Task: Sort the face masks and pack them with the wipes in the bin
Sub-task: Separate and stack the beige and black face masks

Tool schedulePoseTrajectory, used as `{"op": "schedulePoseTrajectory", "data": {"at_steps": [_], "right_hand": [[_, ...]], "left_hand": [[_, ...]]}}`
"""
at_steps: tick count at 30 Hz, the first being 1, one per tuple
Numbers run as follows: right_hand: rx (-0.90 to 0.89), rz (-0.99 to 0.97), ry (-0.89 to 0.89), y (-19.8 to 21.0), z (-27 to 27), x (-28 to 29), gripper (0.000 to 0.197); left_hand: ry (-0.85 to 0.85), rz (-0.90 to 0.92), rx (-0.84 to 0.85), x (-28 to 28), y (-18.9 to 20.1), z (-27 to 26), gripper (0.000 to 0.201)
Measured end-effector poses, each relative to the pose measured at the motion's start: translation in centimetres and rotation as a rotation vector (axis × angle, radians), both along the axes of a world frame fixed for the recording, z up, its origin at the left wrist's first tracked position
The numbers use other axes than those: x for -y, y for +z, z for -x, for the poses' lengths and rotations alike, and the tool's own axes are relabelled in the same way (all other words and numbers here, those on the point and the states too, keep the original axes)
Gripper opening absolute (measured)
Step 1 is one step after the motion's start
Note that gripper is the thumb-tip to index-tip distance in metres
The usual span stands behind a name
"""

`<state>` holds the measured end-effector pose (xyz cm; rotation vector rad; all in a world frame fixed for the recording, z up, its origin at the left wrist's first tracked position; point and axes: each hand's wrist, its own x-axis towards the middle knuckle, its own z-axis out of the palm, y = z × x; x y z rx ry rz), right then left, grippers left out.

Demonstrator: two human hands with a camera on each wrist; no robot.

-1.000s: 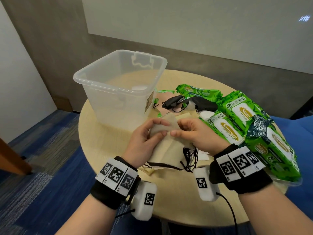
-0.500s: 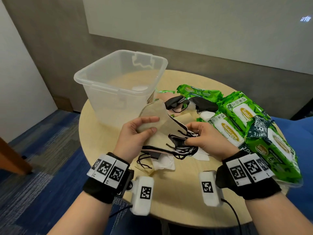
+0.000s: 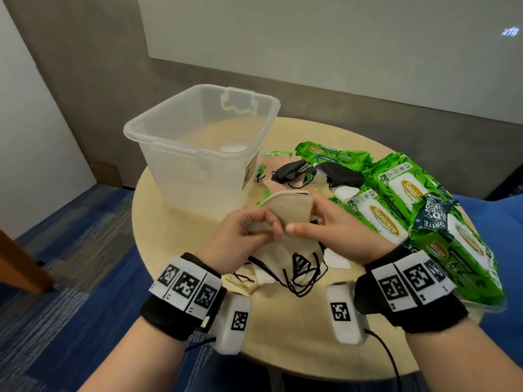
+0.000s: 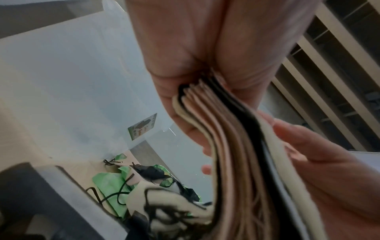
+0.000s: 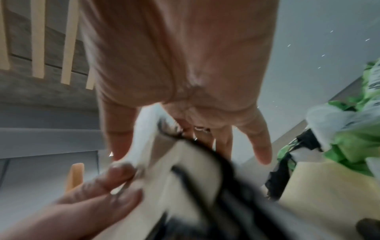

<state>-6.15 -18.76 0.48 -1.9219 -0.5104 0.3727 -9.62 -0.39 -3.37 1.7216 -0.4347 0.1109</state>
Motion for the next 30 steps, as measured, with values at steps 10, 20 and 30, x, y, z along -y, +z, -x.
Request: {"op": "schedulePoseTrajectory", "data": {"at_steps": [10, 20, 30], "right_hand": [[-0.093, -0.52, -0.318, -1.2, 0.6, -2.0, 0.035], [-0.066, -0.555, -0.418, -2.7, 0.9, -2.9, 0.039], [0.155, -0.34, -0.452, -1.1, 0.6, -0.1, 0.043]], "left_hand": [[0.344, 0.295, 0.02, 2.3, -1.1, 0.1, 0.04], [0.204, 0.111, 0.176, 3.2, -0.8, 0.4, 0.062], [0.253, -0.015, 0.108, 1.4, -0.6, -0.3, 0.052]]}}
